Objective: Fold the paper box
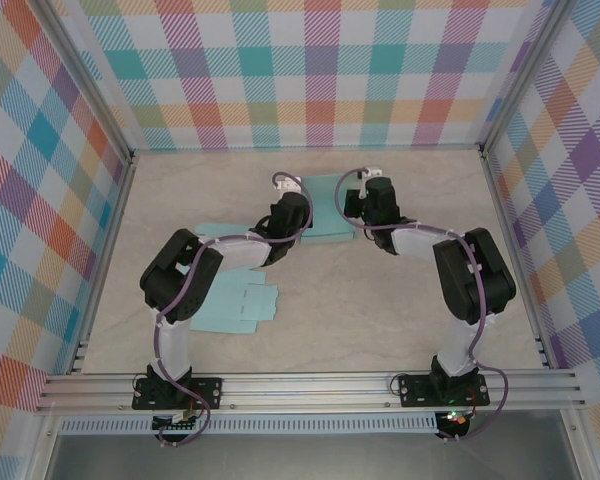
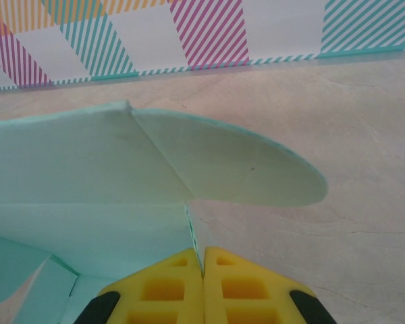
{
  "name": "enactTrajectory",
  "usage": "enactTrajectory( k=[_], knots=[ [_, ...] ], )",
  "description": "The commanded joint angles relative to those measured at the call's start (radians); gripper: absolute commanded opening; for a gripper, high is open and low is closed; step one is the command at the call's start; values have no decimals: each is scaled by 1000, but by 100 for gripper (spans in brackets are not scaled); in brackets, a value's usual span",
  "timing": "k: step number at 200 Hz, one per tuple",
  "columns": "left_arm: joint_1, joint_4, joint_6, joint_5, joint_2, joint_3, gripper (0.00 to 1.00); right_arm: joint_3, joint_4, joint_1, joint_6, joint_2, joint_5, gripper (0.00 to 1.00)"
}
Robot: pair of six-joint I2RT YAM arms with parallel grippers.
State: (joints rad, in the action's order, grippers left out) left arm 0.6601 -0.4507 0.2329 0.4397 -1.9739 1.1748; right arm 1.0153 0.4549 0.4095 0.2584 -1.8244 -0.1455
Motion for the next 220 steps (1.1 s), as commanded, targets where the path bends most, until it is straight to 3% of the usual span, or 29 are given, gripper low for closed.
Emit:
enactTrajectory(
  k=[1,220],
  knots=[
    [36,-3,44,-22,-3,-31,5,-44,-27,44,30,11,17,7],
    [102,-24,192,5,50,-219,6,-255,69,132,97,52,-85,7]
  ],
)
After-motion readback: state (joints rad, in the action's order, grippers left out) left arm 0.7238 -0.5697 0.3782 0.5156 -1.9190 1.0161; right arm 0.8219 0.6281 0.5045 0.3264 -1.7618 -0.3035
